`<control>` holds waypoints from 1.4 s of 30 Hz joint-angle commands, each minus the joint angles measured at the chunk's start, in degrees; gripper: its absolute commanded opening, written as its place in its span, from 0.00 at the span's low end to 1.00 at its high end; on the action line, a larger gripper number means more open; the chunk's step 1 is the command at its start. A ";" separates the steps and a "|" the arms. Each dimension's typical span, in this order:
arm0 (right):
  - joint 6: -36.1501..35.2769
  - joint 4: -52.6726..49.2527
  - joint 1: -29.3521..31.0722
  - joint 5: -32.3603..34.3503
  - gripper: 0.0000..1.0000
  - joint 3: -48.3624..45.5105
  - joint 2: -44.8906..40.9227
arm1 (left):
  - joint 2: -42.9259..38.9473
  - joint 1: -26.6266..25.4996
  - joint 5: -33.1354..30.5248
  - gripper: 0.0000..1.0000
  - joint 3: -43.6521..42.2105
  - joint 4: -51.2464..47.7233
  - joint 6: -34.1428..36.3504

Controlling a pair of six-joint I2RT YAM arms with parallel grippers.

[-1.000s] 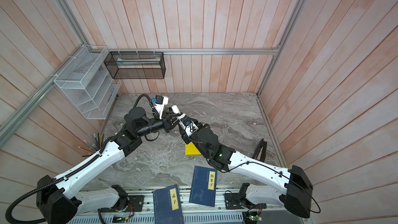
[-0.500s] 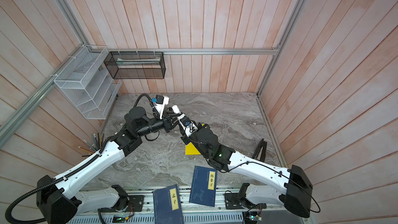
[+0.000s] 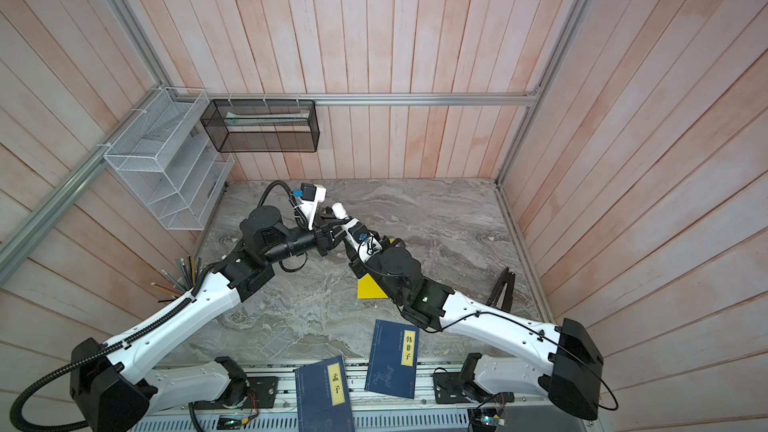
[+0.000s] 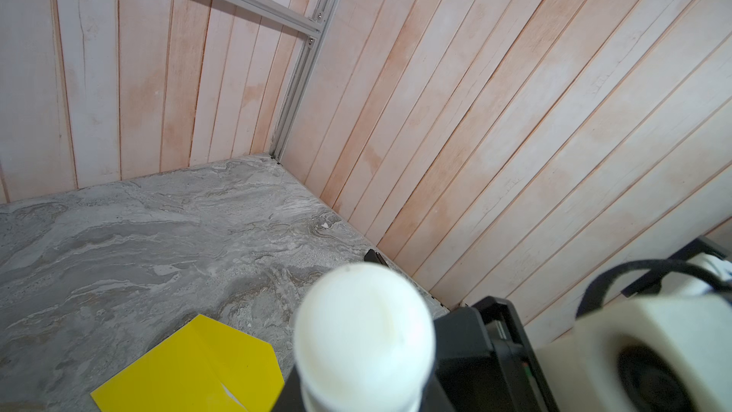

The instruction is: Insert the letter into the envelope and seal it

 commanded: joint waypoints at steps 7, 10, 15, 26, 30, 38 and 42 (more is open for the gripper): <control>1.71 1.39 -0.83 -1.16 0.25 2.12 -0.33 | 0.76 -0.24 0.53 0.00 2.02 0.00 1.08; 2.07 0.43 -1.01 -2.00 0.26 2.01 -0.49 | 0.56 -0.29 0.36 0.00 2.05 -0.23 1.33; 2.16 -1.57 -1.10 -3.38 0.43 2.29 -0.32 | 0.47 -0.27 0.12 0.00 2.39 -0.58 1.65; 1.41 -2.41 -1.10 -3.94 0.22 2.22 -0.74 | 0.53 -0.29 0.31 0.00 2.39 -0.45 1.53; 1.34 -2.62 -1.19 -5.75 0.18 2.02 -1.11 | 0.52 -0.29 0.70 0.00 2.57 -0.68 1.71; 7.35 -0.17 -8.35 -27.80 0.11 -0.58 -3.70 | 1.63 1.14 5.98 0.00 3.37 -1.45 4.18; 12.19 4.28 -13.23 -40.61 0.09 -2.49 -4.03 | 2.63 1.90 10.22 0.00 4.39 -1.60 5.63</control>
